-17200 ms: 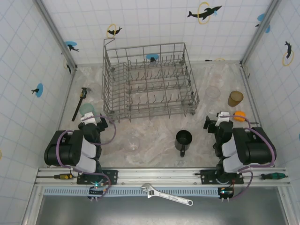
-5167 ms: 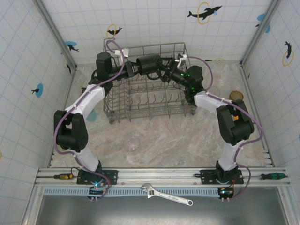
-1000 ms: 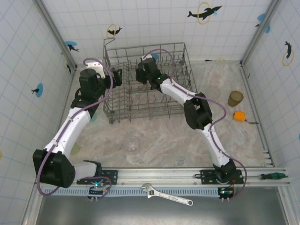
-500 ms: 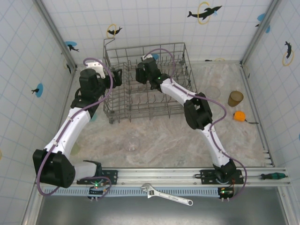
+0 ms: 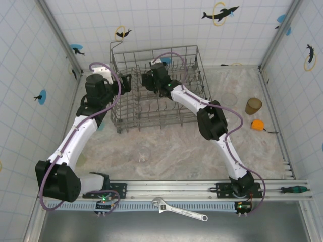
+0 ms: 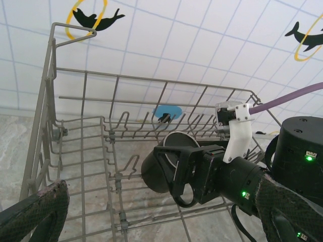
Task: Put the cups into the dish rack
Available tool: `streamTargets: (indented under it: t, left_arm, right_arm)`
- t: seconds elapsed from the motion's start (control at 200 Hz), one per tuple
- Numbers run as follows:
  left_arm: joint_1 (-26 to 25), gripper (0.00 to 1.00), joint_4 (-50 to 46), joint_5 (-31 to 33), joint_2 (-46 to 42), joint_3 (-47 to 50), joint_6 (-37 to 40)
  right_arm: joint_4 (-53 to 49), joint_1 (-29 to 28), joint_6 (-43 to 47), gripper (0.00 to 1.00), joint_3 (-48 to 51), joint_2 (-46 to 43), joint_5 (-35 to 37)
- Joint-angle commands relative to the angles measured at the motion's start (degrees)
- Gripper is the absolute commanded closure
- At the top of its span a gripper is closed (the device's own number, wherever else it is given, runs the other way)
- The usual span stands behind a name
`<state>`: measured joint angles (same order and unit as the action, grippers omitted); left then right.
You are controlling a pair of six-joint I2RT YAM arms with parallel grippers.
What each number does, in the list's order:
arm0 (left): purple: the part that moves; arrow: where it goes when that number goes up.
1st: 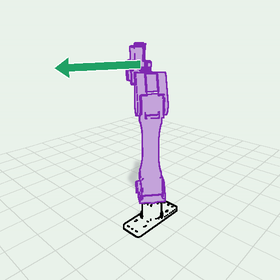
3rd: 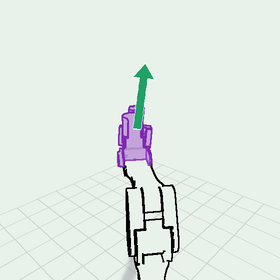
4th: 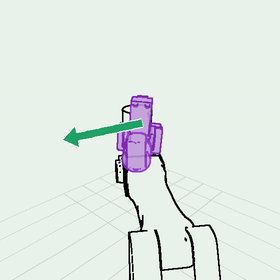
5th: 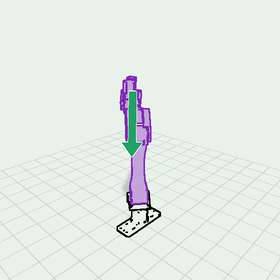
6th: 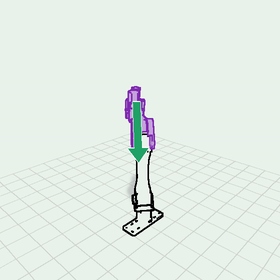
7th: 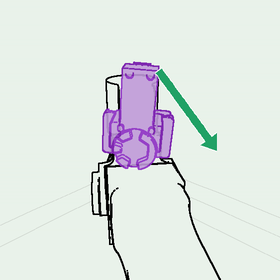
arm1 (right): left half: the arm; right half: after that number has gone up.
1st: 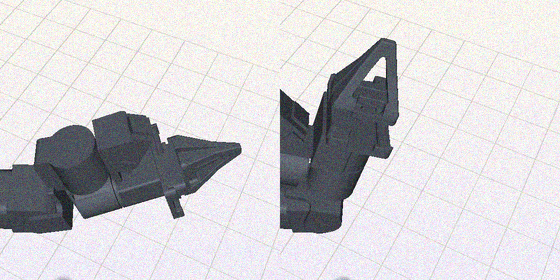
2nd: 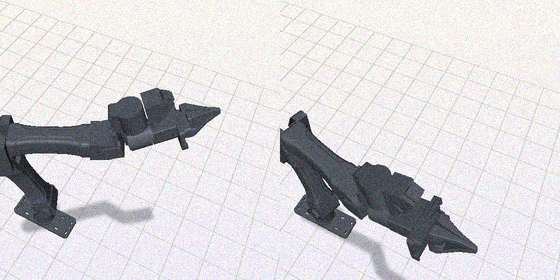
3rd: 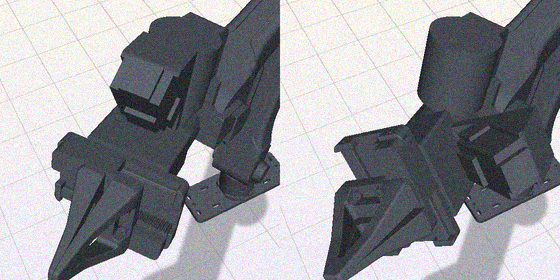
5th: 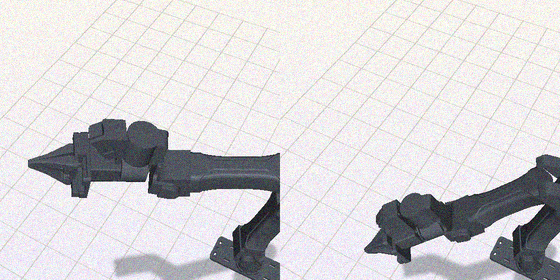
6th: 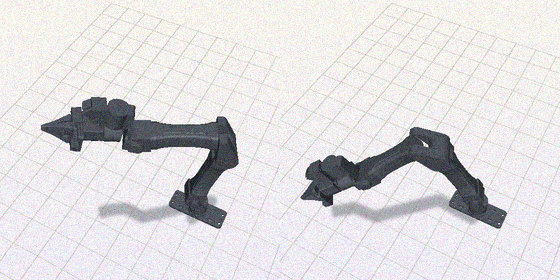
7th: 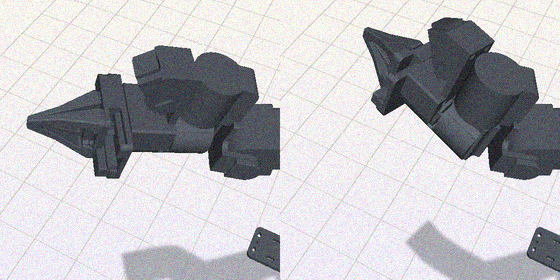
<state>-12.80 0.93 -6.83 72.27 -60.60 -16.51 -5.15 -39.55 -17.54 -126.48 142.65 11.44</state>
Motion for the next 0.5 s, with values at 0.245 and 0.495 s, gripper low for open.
streamTargets:
  t: [0.245, 0.495]
  left_arm:
    - [0.23, 0.03, 1.44, -0.64, -0.31, 0.61, -0.54]
    - [0.23, 0.03, 1.53, -1.51, -0.02, 0.57, -1.23]
  right_arm:
    - [-1.09, -1.10, 0.22, 0.00, -2.97, -9.31, -0.42]
    - [-4.94, -0.02, 1.28, 0.00, -2.33, -14.33, -0.29]
